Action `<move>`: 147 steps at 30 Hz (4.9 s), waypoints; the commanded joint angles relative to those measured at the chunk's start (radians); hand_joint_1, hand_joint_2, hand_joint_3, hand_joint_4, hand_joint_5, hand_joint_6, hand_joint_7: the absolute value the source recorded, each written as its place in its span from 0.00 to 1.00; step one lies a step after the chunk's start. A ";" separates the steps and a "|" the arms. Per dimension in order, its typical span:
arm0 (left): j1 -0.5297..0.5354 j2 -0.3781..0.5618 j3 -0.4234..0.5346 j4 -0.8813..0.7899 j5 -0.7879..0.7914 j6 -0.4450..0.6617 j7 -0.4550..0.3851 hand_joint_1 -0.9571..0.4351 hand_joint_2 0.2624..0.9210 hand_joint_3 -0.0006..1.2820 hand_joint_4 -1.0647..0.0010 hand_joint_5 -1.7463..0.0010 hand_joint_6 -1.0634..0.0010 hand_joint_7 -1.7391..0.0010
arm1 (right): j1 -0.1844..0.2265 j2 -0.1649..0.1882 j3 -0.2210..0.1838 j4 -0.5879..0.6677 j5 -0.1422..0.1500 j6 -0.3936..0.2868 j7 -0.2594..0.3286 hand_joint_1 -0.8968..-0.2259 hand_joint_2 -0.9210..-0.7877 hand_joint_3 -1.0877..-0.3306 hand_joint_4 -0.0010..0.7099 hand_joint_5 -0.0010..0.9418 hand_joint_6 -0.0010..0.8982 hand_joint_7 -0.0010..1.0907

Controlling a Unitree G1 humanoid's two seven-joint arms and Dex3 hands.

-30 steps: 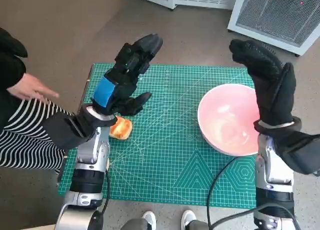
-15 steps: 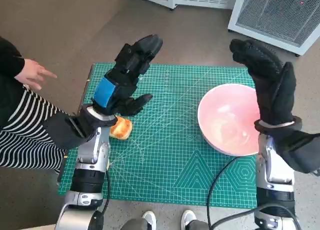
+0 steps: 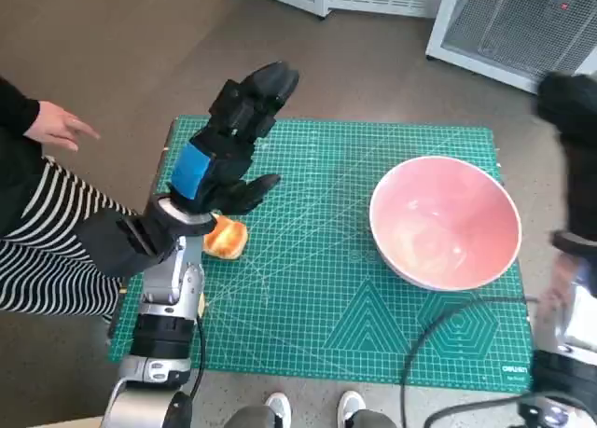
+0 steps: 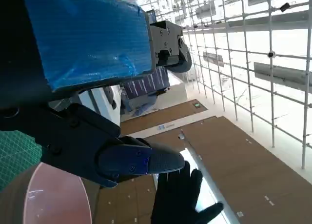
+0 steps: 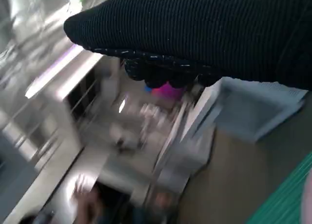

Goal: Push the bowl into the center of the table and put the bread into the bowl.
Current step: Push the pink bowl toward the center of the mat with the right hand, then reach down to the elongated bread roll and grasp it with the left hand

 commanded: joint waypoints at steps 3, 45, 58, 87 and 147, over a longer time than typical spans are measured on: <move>-0.020 0.008 0.008 0.021 -0.007 -0.016 -0.010 0.20 1.00 0.25 1.00 0.89 1.00 0.71 | -0.013 -0.030 -0.057 0.216 -0.017 -0.040 -0.067 0.34 0.00 0.52 0.11 0.00 0.00 0.39; 0.019 0.035 0.038 0.008 -0.016 -0.028 -0.033 0.20 1.00 0.22 0.99 0.90 1.00 0.71 | -0.186 0.147 -0.032 0.798 -0.023 0.083 -0.090 0.37 0.00 0.47 0.11 0.01 0.07 0.33; 0.053 0.056 0.040 -0.021 -0.011 -0.026 -0.020 0.20 1.00 0.22 0.98 0.90 1.00 0.70 | -0.215 0.228 0.011 0.790 -0.054 0.084 -0.039 0.34 0.00 0.45 0.09 0.00 0.06 0.31; 0.102 0.053 0.039 -0.064 -0.011 -0.004 0.024 0.19 1.00 0.22 0.96 0.93 1.00 0.71 | -0.316 0.333 0.014 0.798 -0.031 0.128 -0.022 0.30 0.00 0.52 0.07 0.00 0.06 0.29; -0.047 0.131 0.029 -0.080 -0.054 0.067 -0.074 0.20 1.00 0.22 0.94 0.94 1.00 0.68 | -0.011 0.199 0.268 -0.236 -0.100 0.068 0.060 0.20 0.00 0.52 0.19 0.01 0.00 0.49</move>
